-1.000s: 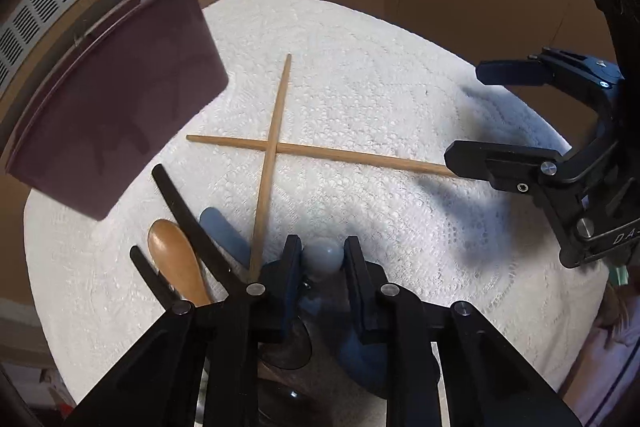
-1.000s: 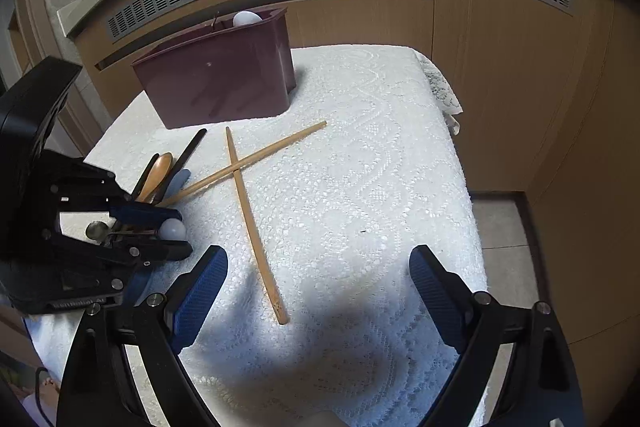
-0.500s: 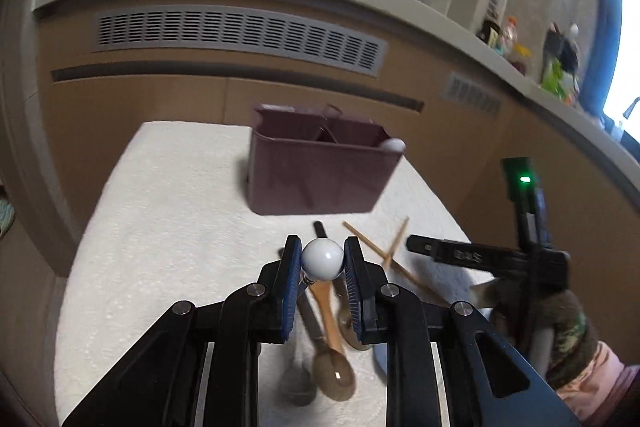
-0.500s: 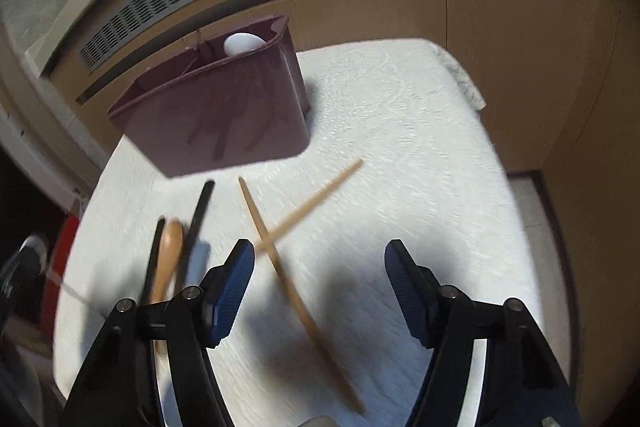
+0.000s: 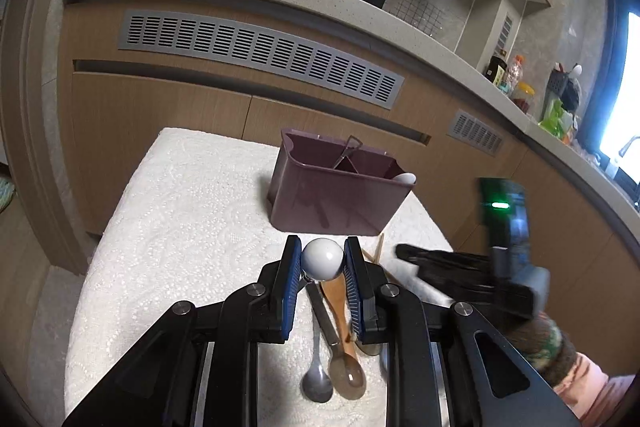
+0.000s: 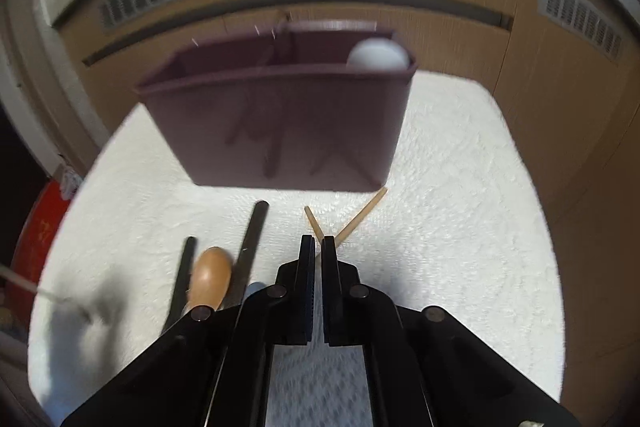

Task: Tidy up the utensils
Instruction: 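Grasp a wooden chopstick with the right tool while the left tool holds the ball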

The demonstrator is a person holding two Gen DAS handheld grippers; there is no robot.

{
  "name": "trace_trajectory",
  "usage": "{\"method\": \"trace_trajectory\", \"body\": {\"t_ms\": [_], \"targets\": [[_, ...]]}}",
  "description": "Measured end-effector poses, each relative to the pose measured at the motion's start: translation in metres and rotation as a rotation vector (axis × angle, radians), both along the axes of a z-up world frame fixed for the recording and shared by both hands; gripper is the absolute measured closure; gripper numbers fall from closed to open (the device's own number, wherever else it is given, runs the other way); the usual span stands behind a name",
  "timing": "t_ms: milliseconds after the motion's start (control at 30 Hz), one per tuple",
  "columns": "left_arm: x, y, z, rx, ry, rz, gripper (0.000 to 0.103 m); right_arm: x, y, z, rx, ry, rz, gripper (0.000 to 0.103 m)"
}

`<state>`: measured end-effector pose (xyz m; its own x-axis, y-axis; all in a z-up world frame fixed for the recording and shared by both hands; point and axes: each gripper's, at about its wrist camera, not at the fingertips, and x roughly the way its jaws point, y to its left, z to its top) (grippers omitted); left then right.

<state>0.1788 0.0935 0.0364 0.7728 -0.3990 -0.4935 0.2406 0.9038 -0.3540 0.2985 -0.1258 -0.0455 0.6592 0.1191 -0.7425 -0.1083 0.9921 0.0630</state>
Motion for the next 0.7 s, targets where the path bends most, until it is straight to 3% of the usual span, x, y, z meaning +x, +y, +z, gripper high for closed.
{"method": "trace_trajectory", "body": {"t_ms": [167,267,333,400,533,567,700], "targets": [[-0.005,-0.007,0.008,-0.004,-0.006,-0.008,0.080,-0.046,-0.018,0.042,0.045,-0.113,0.074,0.101],[-0.007,-0.012,0.011,0.000,-0.003,-0.010,0.080,-0.054,-0.028,0.053,0.099,-0.108,0.091,0.101],[-0.008,-0.014,0.012,0.005,-0.001,0.002,0.080,-0.043,-0.037,0.048,0.137,-0.044,0.084,0.098],[-0.008,-0.014,0.013,0.004,0.002,0.010,0.080,-0.028,-0.045,0.030,0.194,0.052,0.040,0.087],[-0.009,-0.012,0.013,0.013,-0.001,0.021,0.080,0.001,-0.041,-0.009,0.260,0.223,-0.046,0.087],[-0.010,-0.011,0.014,0.008,-0.001,0.020,0.080,0.009,-0.040,-0.018,0.279,0.270,-0.074,0.083],[-0.011,-0.008,0.013,-0.002,-0.001,0.022,0.080,0.029,-0.030,-0.036,0.195,0.262,-0.209,0.075]]}}
